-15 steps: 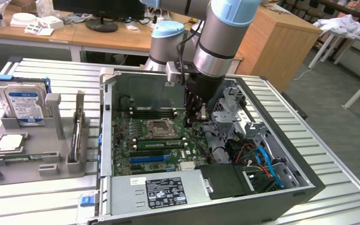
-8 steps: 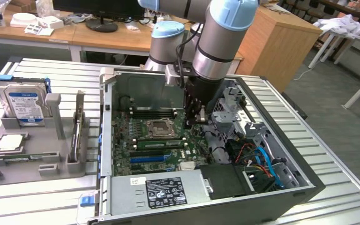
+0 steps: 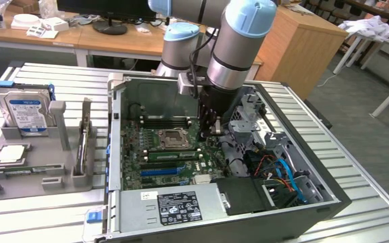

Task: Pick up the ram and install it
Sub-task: 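Press down the ram until it locks into place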

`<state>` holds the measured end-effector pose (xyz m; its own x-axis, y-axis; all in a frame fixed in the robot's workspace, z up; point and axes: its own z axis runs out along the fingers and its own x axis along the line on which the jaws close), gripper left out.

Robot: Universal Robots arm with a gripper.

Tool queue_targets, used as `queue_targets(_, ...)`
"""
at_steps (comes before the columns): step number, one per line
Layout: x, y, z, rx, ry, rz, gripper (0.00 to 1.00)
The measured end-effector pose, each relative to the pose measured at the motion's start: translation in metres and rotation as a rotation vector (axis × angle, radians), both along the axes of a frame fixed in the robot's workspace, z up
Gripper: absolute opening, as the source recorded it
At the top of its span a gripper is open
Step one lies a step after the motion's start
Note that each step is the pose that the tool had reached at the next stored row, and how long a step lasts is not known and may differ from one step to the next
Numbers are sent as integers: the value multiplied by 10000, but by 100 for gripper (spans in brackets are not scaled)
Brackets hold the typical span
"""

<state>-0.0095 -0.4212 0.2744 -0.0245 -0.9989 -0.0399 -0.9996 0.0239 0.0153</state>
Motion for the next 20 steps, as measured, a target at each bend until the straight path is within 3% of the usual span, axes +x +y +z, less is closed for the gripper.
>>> queue_targets(16, 0, 0, -166, 0, -1, 0, 11)
queue_targets(20, 0, 0, -167, -1, 0, 0, 11)
